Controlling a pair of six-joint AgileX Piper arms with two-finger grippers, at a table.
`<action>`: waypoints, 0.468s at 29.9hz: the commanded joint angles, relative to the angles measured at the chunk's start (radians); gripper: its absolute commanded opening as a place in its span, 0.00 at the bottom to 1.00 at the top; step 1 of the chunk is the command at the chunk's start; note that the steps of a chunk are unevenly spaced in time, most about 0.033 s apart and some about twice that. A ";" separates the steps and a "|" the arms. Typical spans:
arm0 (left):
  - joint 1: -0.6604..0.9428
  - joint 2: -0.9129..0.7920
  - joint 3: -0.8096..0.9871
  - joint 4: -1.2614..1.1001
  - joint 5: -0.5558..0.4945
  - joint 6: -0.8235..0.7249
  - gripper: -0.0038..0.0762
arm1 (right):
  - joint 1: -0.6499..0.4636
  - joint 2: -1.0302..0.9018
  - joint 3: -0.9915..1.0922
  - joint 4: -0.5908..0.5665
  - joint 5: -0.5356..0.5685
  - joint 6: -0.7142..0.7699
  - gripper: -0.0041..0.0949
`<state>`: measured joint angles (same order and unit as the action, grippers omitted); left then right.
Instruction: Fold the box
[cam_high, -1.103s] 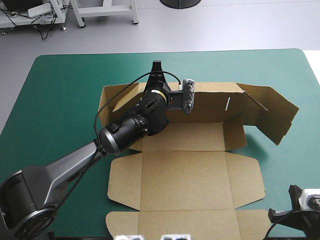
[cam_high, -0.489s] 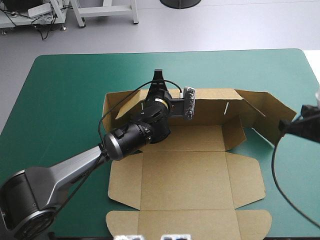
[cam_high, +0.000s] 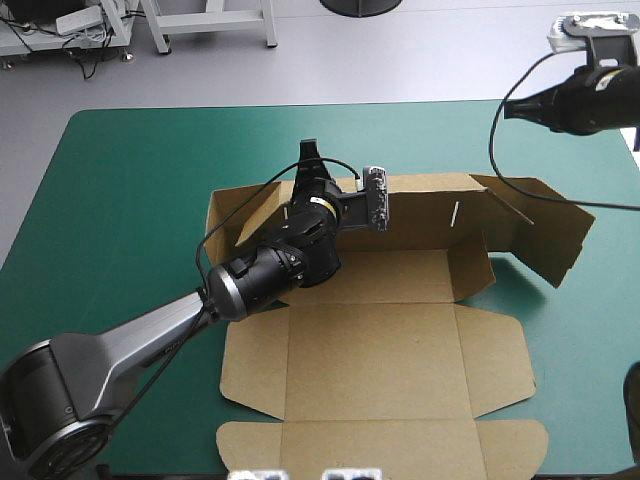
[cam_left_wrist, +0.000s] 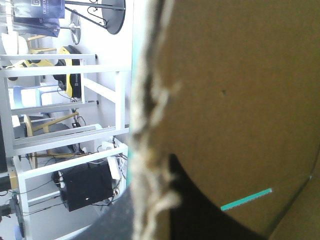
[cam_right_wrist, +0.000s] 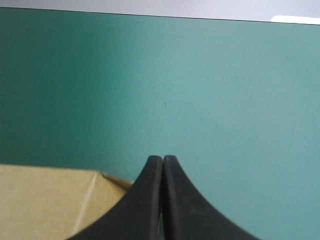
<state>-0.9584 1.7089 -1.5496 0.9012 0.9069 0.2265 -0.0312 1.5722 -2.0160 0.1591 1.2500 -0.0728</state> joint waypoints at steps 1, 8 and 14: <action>-0.009 -0.056 -0.028 0.054 -0.029 -0.082 0.04 | -0.035 0.048 -0.122 0.081 -0.009 -0.020 0.02; -0.009 -0.056 -0.028 0.092 -0.031 -0.126 0.04 | -0.143 0.136 -0.143 0.220 0.005 -0.071 0.02; -0.009 -0.056 -0.028 0.100 -0.031 -0.129 0.04 | -0.173 0.213 -0.142 0.290 0.005 -0.114 0.02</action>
<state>-0.9628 1.7089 -1.5478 0.9445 0.9069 0.1229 -0.1944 1.7989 -2.1275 0.4000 1.2500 -0.1601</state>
